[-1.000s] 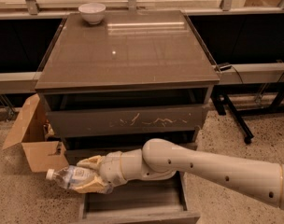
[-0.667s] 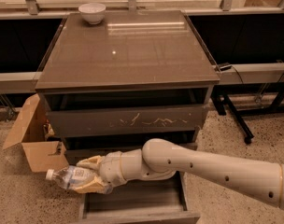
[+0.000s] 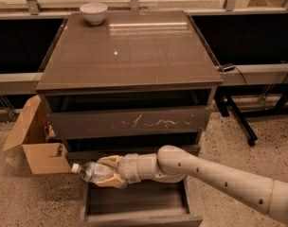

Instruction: Place blue plastic bottle into bottom drawer

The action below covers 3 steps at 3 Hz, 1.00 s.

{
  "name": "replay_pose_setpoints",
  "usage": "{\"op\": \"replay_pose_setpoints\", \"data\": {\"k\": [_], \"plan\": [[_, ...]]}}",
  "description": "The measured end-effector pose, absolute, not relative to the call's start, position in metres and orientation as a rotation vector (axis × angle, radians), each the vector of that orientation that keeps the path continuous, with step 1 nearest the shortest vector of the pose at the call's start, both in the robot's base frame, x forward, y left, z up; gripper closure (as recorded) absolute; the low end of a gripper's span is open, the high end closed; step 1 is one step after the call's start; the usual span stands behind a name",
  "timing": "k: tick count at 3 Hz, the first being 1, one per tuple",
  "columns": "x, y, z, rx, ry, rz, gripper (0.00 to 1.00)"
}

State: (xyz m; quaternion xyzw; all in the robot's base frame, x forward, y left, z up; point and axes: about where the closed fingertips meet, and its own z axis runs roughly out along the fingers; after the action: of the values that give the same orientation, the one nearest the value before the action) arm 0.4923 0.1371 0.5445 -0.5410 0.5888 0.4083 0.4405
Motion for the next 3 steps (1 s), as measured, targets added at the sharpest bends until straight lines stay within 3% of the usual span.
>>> {"op": "replay_pose_setpoints", "data": {"k": [3], "plan": [[0.487,0.130,0.441,-1.249,1.535,1.079,1.00]]}}
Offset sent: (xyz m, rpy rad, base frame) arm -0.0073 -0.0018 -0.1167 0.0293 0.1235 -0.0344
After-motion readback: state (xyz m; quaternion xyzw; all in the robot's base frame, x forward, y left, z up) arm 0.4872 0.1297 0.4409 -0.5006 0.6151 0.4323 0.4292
